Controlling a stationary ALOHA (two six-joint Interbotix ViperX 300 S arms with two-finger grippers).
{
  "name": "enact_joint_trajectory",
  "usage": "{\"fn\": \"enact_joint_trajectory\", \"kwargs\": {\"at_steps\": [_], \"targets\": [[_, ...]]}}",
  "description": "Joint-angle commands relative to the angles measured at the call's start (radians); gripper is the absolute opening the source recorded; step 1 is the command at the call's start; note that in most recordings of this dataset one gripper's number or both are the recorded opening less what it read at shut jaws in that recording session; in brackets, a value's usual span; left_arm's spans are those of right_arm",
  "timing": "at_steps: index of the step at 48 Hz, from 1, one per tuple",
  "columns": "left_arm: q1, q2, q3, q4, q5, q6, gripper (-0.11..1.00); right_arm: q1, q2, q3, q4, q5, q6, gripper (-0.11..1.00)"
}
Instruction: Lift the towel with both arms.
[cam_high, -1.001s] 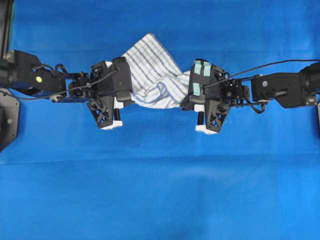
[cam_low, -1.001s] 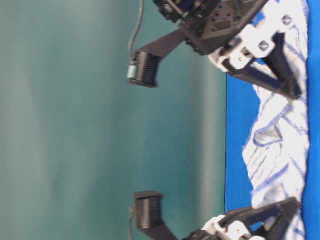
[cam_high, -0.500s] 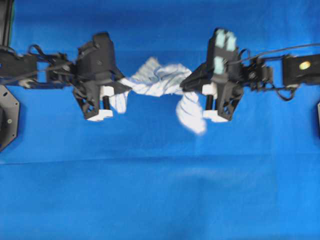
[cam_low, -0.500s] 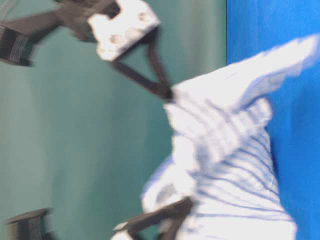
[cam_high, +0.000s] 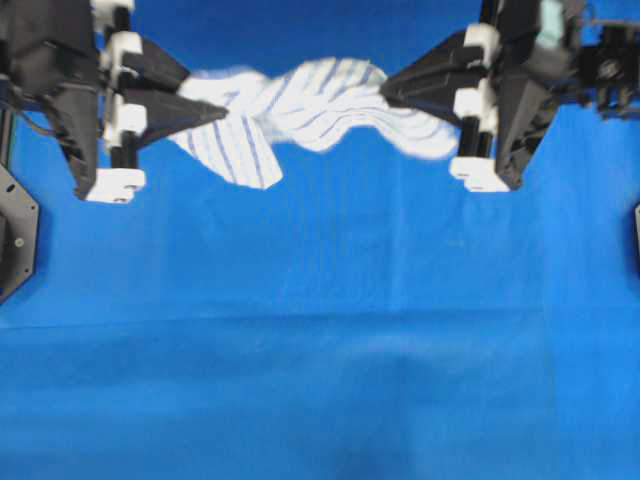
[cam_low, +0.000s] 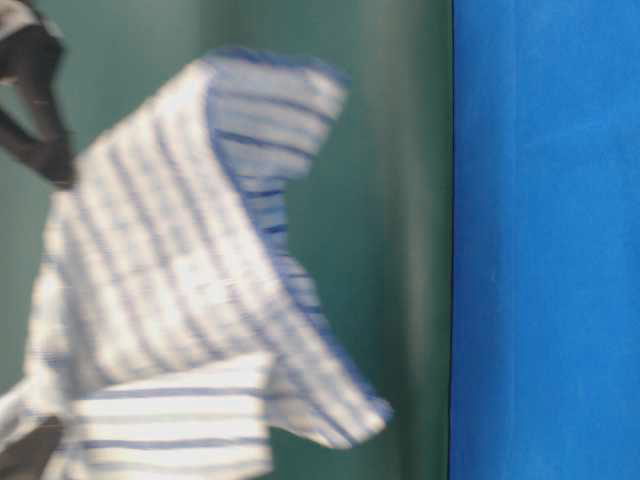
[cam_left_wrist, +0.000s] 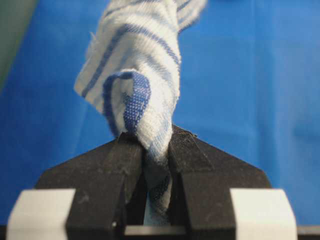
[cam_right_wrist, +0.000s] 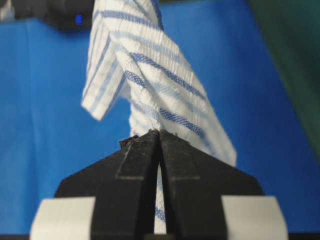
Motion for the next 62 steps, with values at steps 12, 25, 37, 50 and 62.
{"fn": "enact_joint_trajectory", "kwargs": {"at_steps": [12, 25, 37, 50, 62], "targets": [[0.003, -0.015, -0.153, 0.000, 0.021, -0.002, 0.05, 0.049, -0.048, -0.150, -0.003, 0.072, -0.037, 0.01], [0.003, -0.012, -0.181, 0.000, 0.035, 0.000, 0.05, 0.069, -0.071, -0.173, -0.003, 0.098, -0.040, 0.01], [-0.003, -0.008, -0.178, 0.002, 0.035, 0.003, 0.05, 0.067, -0.060, -0.172, -0.005, 0.129, -0.049, 0.01], [-0.008, -0.008, -0.169, 0.000, 0.035, 0.002, 0.05, 0.069, -0.061, -0.170, -0.003, 0.133, -0.049, 0.01], [-0.035, -0.012, -0.156, 0.000, 0.028, -0.002, 0.46, 0.069, -0.061, -0.169, -0.011, 0.132, -0.041, 0.58]]}}
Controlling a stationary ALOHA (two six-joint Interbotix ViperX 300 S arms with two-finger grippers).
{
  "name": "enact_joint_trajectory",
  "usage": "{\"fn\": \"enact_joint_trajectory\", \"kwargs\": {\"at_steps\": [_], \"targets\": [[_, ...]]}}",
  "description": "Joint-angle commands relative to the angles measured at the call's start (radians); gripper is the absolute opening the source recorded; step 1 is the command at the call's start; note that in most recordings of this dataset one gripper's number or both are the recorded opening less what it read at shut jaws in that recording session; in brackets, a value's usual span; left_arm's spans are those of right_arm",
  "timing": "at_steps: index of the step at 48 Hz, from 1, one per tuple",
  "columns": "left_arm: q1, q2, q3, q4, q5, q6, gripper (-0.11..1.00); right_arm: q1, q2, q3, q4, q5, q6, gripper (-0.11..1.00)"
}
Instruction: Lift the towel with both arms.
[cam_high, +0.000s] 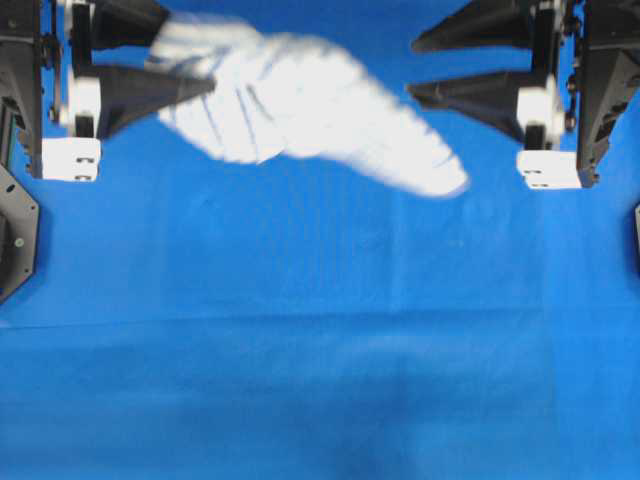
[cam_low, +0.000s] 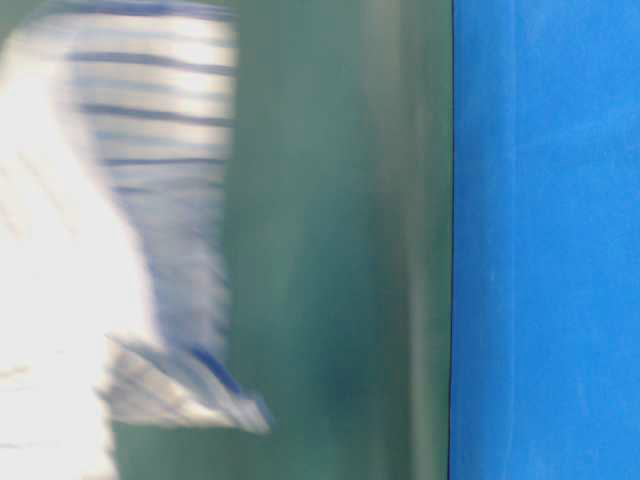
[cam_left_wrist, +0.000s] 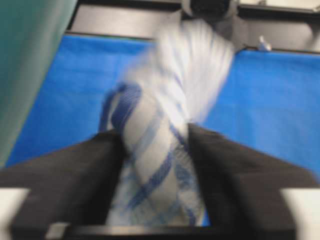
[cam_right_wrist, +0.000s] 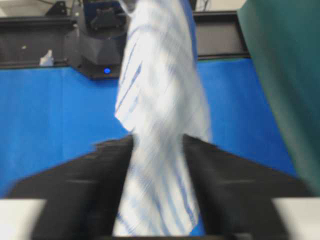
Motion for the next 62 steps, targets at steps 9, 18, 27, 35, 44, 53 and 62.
{"fn": "enact_joint_trajectory", "kwargs": {"at_steps": [9, 18, 27, 35, 44, 53, 62], "targets": [[-0.017, -0.015, -0.005, 0.000, -0.011, 0.006, 0.91, 0.003, -0.011, -0.012, -0.014, -0.006, 0.002, 0.62], [-0.017, -0.021, 0.002, 0.000, -0.012, 0.011, 0.89, 0.002, -0.020, 0.000, -0.020, -0.006, 0.002, 0.64], [-0.006, -0.014, 0.063, 0.002, -0.046, 0.015, 0.89, -0.011, -0.031, 0.075, -0.035, -0.058, 0.006, 0.64], [0.018, -0.009, 0.190, 0.000, -0.160, 0.032, 0.89, -0.040, -0.034, 0.207, -0.034, -0.210, 0.023, 0.64], [0.048, -0.009, 0.344, 0.000, -0.299, 0.034, 0.89, -0.074, -0.015, 0.337, -0.032, -0.397, 0.046, 0.63], [0.049, 0.002, 0.448, 0.002, -0.403, 0.032, 0.89, -0.091, 0.035, 0.425, -0.026, -0.540, 0.055, 0.63], [0.049, 0.031, 0.529, 0.002, -0.488, 0.032, 0.89, -0.098, 0.103, 0.483, -0.018, -0.641, 0.055, 0.63]]}}
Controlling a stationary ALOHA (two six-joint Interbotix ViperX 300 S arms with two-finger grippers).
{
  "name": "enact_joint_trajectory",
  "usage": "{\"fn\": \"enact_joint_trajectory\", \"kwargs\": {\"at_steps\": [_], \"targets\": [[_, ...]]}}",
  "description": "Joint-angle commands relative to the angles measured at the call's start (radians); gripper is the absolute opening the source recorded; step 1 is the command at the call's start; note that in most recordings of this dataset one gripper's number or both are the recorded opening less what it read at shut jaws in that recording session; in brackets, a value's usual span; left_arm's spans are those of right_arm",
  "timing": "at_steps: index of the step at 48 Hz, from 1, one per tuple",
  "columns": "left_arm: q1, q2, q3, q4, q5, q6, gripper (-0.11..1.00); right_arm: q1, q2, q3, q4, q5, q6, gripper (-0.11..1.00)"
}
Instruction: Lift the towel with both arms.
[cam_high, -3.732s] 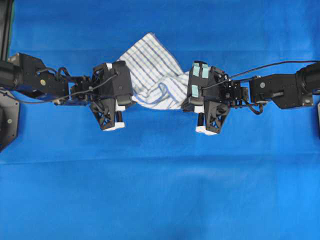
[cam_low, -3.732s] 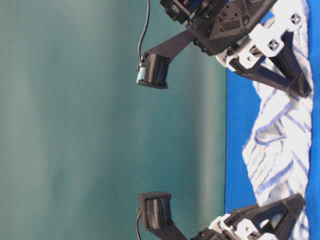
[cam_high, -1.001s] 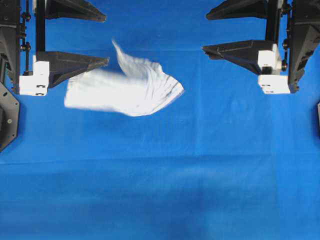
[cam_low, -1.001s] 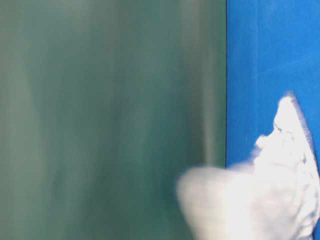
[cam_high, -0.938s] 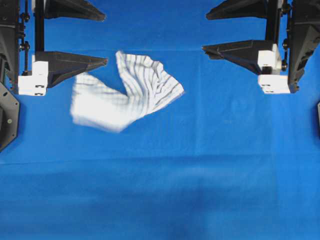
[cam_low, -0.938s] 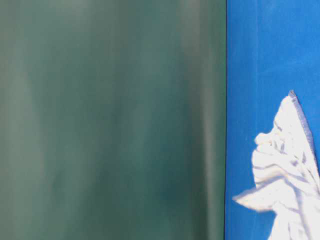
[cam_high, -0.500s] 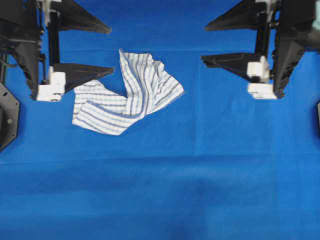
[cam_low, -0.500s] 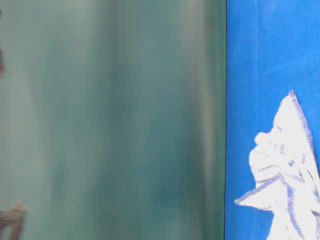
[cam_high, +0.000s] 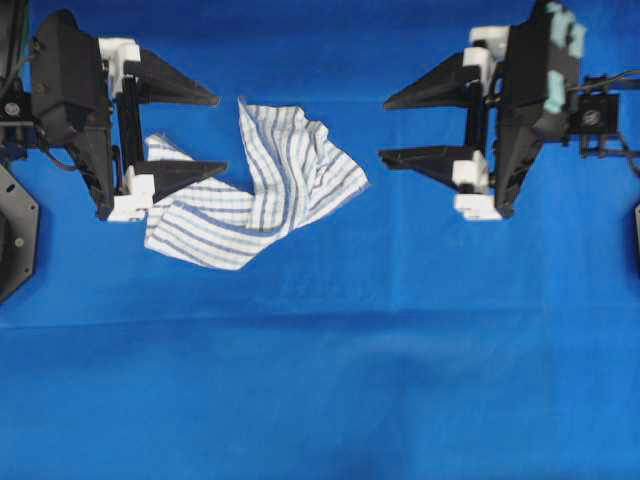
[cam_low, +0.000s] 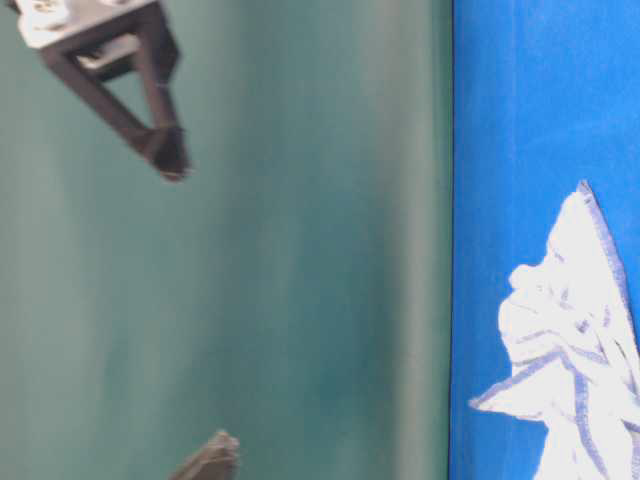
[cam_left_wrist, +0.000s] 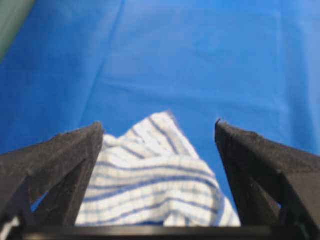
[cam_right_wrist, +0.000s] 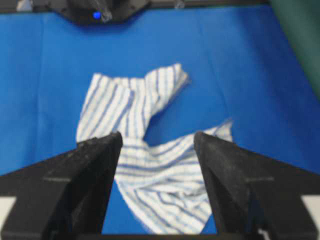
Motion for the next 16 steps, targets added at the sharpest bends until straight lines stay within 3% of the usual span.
{"fn": "enact_joint_trajectory", "kwargs": {"at_steps": [1, 16], "targets": [[0.003, 0.014, 0.020, 0.000, -0.049, 0.000, 0.89, -0.006, 0.021, 0.008, 0.008, -0.058, 0.002, 0.63], [0.003, 0.092, 0.104, 0.000, -0.104, -0.008, 0.89, -0.023, 0.172, 0.051, 0.032, -0.225, 0.002, 0.63]]}}
